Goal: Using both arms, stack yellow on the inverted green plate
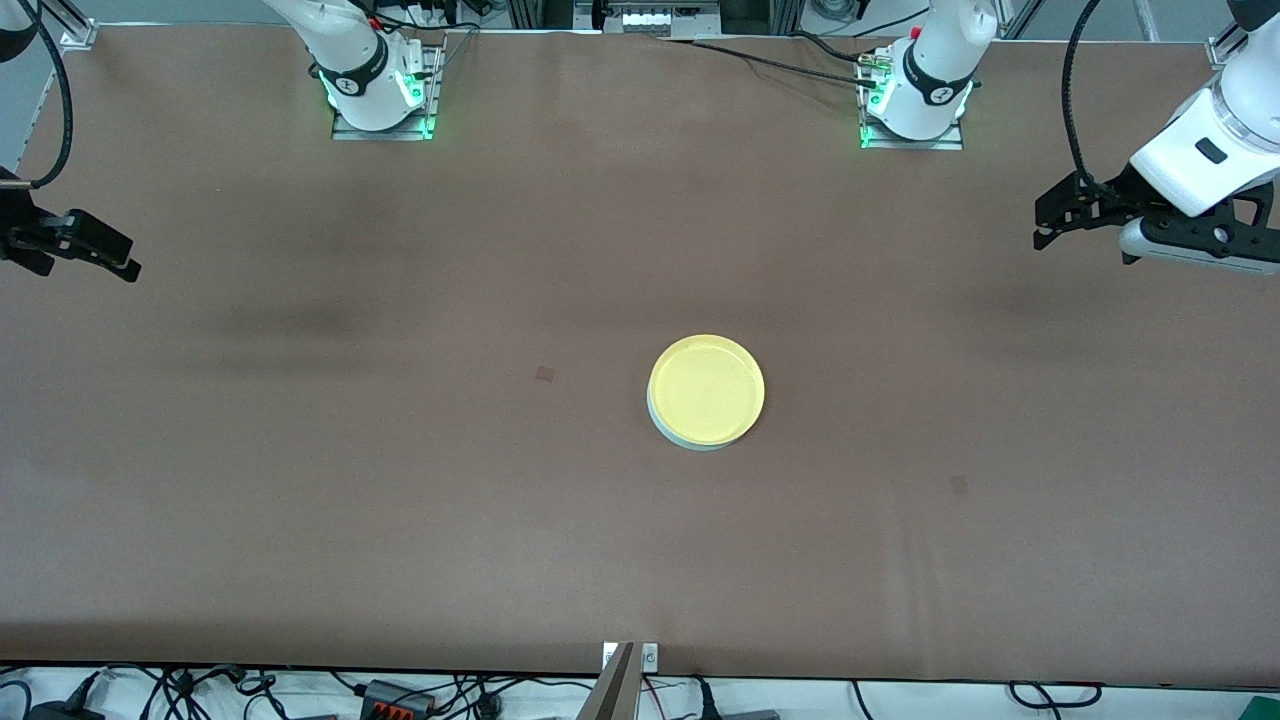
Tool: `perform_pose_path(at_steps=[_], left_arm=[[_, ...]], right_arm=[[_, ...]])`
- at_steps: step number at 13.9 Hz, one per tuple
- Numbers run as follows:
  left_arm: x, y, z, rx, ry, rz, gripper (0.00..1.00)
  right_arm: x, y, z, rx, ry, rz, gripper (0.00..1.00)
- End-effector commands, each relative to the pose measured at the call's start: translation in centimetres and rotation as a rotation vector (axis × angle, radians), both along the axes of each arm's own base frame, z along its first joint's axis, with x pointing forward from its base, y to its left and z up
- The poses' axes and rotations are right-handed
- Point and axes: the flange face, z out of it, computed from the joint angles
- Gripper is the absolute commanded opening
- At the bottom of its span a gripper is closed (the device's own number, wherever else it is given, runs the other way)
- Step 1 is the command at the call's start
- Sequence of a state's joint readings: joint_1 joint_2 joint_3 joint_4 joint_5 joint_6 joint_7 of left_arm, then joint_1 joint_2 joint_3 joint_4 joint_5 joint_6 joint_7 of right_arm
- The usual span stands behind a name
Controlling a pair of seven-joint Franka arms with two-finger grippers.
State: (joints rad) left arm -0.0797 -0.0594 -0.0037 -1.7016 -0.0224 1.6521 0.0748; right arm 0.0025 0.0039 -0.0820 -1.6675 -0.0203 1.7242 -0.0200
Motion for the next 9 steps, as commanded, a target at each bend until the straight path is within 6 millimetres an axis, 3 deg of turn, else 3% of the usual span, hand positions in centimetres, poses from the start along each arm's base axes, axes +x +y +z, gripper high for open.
perform_pose_path(at_steps=[1, 9], left_arm=[[0.12, -0.21, 0.74, -0.022, 0.003, -0.018, 1.0], [0.12, -0.21, 0.74, -0.022, 0.003, -0.019, 1.0]], right_arm=[[-0.62, -0.14, 0.2, -0.014, 0.005, 0.01, 1.0], [-0.74, -0.14, 0.22, -0.013, 0.011, 0.016, 1.0]])
